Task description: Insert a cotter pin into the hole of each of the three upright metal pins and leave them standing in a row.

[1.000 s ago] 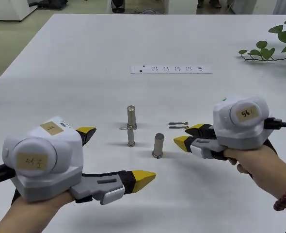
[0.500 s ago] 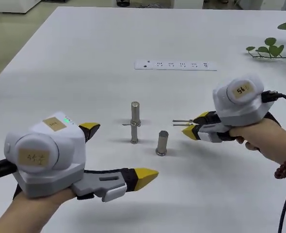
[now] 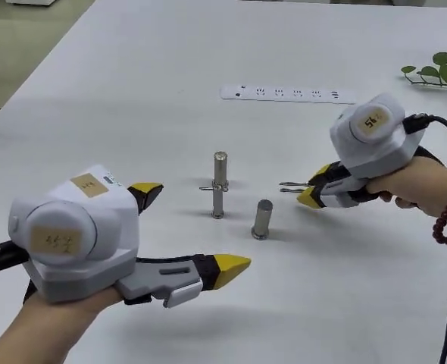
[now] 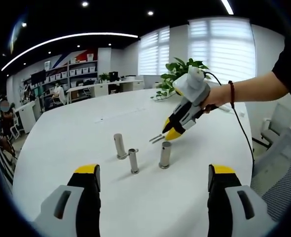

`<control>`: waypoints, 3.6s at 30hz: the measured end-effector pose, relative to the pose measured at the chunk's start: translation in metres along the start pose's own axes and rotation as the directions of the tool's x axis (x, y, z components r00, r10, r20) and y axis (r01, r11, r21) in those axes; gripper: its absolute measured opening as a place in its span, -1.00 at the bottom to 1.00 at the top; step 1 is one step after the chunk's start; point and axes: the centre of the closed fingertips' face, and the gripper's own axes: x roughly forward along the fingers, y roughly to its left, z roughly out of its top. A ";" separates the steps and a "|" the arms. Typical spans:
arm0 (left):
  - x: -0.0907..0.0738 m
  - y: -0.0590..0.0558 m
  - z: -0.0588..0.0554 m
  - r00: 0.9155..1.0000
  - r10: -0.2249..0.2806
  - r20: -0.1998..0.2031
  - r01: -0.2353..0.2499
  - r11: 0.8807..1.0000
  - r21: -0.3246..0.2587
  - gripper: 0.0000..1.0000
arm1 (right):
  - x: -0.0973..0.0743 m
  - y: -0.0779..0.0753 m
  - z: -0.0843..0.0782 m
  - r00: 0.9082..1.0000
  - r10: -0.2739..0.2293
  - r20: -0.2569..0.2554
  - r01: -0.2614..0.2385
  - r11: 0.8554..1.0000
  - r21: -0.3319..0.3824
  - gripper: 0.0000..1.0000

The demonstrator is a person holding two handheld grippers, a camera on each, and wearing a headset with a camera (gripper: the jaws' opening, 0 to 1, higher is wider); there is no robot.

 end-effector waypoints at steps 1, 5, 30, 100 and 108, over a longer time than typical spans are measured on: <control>0.000 0.000 -0.001 1.000 -0.001 -0.003 0.001 1.000 0.000 0.78 | 0.001 -0.001 0.000 1.000 0.004 -0.001 -0.004 1.000 -0.007 -0.70; 0.000 -0.001 -0.003 1.000 -0.002 -0.011 0.002 1.000 -0.002 0.78 | 0.007 -0.006 -0.001 0.999 0.027 -0.034 -0.028 0.999 -0.039 -0.71; 0.000 -0.002 -0.007 1.000 -0.012 -0.024 0.012 1.000 0.003 0.73 | 0.016 -0.010 -0.009 0.988 0.086 -0.132 -0.095 0.993 -0.064 -0.99; 0.032 -0.004 0.033 0.989 -0.145 -0.040 0.135 0.974 -0.184 -0.40 | -0.038 0.062 0.054 0.983 0.081 0.163 0.029 0.816 -0.578 -1.00; 0.037 -0.007 0.034 0.985 -0.170 -0.038 0.152 0.947 -0.284 -0.52 | -0.041 0.075 0.061 0.978 0.108 0.179 0.028 0.780 -0.626 -1.00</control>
